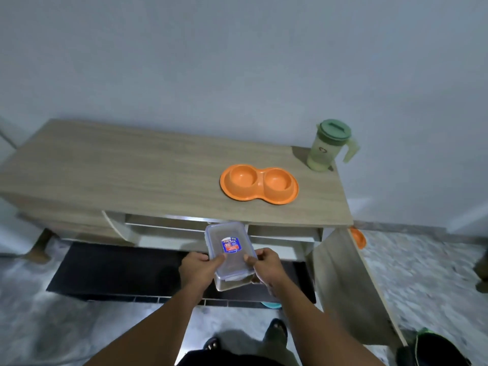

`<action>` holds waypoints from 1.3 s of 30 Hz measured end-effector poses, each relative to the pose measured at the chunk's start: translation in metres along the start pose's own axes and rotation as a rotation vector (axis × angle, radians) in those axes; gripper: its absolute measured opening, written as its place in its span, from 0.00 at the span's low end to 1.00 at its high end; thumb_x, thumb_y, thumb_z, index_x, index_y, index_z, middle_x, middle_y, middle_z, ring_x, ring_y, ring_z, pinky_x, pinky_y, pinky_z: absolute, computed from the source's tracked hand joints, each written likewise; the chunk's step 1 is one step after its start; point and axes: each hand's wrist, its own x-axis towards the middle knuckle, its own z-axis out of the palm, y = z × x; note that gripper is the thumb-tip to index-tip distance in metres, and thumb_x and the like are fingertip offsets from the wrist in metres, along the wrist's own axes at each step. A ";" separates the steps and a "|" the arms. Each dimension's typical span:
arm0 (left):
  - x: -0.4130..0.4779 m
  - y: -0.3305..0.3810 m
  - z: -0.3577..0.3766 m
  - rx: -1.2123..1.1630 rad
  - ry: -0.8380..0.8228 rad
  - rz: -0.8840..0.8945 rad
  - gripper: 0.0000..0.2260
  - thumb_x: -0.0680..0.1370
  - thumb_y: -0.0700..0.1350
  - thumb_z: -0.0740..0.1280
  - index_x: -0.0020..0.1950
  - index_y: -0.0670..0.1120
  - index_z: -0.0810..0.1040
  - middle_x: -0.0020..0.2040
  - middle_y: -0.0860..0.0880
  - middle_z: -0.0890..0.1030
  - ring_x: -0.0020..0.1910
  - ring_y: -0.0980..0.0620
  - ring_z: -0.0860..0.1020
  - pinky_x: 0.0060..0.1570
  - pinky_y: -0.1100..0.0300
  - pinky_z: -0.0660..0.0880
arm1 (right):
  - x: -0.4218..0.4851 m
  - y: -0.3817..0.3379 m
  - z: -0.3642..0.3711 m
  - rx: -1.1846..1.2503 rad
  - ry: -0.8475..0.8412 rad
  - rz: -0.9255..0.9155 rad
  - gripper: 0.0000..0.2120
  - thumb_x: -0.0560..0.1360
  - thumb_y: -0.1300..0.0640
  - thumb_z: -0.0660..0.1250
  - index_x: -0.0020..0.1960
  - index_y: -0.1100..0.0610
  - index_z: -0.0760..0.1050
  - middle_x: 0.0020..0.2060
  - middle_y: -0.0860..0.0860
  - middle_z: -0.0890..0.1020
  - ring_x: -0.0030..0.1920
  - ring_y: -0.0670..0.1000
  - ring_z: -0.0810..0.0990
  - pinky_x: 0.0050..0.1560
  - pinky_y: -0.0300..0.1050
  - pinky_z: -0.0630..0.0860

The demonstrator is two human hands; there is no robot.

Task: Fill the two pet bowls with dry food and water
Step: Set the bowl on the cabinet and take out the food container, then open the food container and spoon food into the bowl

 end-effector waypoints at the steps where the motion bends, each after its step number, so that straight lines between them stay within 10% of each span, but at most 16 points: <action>1: -0.002 0.004 -0.008 -0.036 -0.013 -0.003 0.13 0.67 0.45 0.83 0.33 0.48 0.78 0.31 0.51 0.82 0.35 0.48 0.82 0.41 0.48 0.83 | -0.001 -0.004 0.005 -0.007 -0.020 -0.017 0.13 0.76 0.55 0.72 0.54 0.60 0.73 0.50 0.59 0.83 0.48 0.58 0.83 0.49 0.60 0.82; 6: 0.008 0.021 -0.041 -0.150 -0.032 0.023 0.14 0.66 0.44 0.83 0.46 0.45 0.83 0.42 0.45 0.87 0.40 0.45 0.86 0.32 0.53 0.81 | -0.001 -0.043 0.026 -0.046 -0.132 -0.126 0.11 0.75 0.54 0.73 0.53 0.58 0.76 0.49 0.58 0.84 0.43 0.54 0.82 0.43 0.55 0.81; 10: 0.027 0.055 -0.050 -0.196 -0.017 0.103 0.14 0.69 0.43 0.81 0.51 0.43 0.82 0.39 0.44 0.85 0.23 0.56 0.78 0.20 0.63 0.70 | 0.004 -0.094 0.030 -0.089 -0.178 -0.180 0.10 0.76 0.55 0.72 0.51 0.60 0.77 0.44 0.57 0.82 0.41 0.57 0.80 0.42 0.60 0.81; 29: 0.154 0.262 0.065 -0.229 -0.065 0.253 0.26 0.76 0.53 0.74 0.66 0.46 0.64 0.37 0.34 0.84 0.29 0.38 0.84 0.22 0.59 0.75 | 0.147 -0.315 -0.043 0.106 -0.024 -0.375 0.08 0.80 0.57 0.62 0.53 0.52 0.79 0.45 0.56 0.81 0.40 0.57 0.78 0.39 0.57 0.75; 39: 0.248 0.265 0.113 0.040 -0.173 0.156 0.38 0.65 0.65 0.76 0.62 0.38 0.74 0.37 0.44 0.86 0.27 0.48 0.82 0.21 0.62 0.68 | 0.245 -0.341 -0.069 0.034 0.089 -0.440 0.18 0.77 0.61 0.69 0.66 0.61 0.74 0.60 0.54 0.78 0.56 0.50 0.76 0.62 0.49 0.77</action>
